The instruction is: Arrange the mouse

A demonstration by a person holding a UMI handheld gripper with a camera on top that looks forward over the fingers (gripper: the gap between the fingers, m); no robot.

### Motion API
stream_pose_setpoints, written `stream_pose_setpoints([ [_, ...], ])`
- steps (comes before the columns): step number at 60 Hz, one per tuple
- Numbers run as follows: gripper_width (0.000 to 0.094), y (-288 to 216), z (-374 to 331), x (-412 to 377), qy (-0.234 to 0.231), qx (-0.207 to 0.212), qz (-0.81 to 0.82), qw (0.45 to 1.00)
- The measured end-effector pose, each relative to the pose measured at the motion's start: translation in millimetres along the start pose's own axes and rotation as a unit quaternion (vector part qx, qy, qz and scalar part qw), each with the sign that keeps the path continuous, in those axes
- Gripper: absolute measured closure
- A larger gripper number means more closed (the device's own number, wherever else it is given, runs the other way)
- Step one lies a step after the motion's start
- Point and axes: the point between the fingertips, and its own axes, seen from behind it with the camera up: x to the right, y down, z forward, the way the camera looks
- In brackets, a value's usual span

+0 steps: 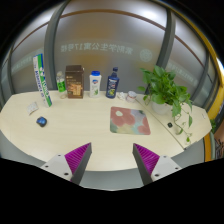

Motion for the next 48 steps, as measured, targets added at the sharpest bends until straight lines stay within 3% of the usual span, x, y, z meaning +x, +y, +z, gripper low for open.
stream_pose_setpoints([
  [15, 0.0083, 66, 10, -30, 0.01, -0.02, 0.007, 1.0],
  [27, 0.0083, 113, 31, -112, -0.009, -0.031, -0.004, 0.999],
  [48, 0.0081, 41, 116, -351, -0.127, 0.056, -0.037, 0.99],
])
